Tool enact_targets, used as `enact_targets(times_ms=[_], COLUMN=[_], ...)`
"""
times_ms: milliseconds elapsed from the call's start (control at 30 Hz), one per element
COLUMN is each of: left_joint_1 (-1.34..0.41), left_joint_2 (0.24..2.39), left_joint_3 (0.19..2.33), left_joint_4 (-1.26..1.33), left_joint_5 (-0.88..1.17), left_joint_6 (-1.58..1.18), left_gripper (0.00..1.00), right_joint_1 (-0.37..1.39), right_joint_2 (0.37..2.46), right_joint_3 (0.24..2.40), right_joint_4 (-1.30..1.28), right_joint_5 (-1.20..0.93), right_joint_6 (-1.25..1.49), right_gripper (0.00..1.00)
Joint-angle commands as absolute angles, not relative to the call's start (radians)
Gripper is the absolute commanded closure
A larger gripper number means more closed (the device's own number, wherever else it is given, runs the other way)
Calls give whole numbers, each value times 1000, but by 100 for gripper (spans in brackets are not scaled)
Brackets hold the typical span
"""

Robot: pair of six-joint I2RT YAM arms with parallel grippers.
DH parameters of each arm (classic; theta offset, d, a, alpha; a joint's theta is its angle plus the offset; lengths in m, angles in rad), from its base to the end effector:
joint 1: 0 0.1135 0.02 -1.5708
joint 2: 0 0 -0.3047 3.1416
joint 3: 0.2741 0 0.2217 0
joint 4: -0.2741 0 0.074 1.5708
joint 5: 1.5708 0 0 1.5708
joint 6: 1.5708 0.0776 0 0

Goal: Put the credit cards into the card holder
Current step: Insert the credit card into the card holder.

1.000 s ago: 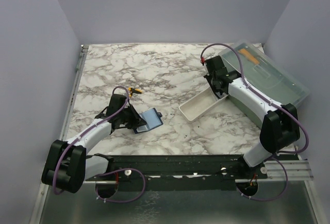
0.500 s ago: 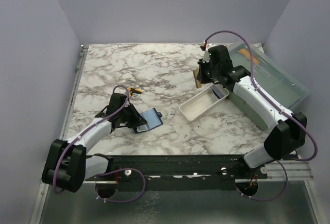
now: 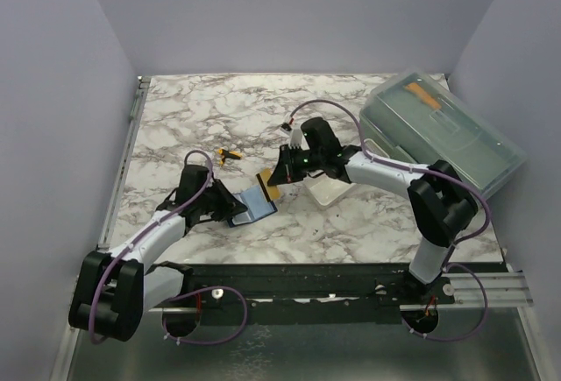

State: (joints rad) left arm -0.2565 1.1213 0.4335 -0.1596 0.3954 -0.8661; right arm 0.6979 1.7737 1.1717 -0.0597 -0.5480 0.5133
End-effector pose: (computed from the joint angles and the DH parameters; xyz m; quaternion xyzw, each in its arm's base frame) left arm 0.1733 -0.0764 0.1897 -0.2089 0.8957 -0.3402 0.1959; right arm 0.2820 0.2893 0.2544 -0.1980 0.8503 0.4405 0.2091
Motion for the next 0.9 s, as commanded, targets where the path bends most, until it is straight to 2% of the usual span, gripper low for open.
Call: enact_targets(times_ms=[0, 167, 367, 667, 867], left_joint_1=[-227, -183, -140, -137, -134], left_joint_2=[1054, 1027, 989, 921, 950], left_joint_3=[353, 290, 226, 195, 200], left_joint_4=[-13, 107, 233, 280, 295], left_joint_5=[466, 554, 611, 620, 634], left_joint_6=[-937, -988, -1055, -1077, -1073], left_gripper=[81, 71, 69, 58, 58], right_joint_1=[699, 699, 699, 699, 699], right_joint_2=[1796, 1842, 1898, 1952, 1983], right_joint_3=[1121, 1091, 1072, 1070, 1040], right_joint_4=[148, 263, 355, 434, 605], right_joint_5=[-701, -768, -805, -888, -959], right_joint_6=[572, 628, 708, 788, 909], right_gripper=[100, 100, 100, 100, 100])
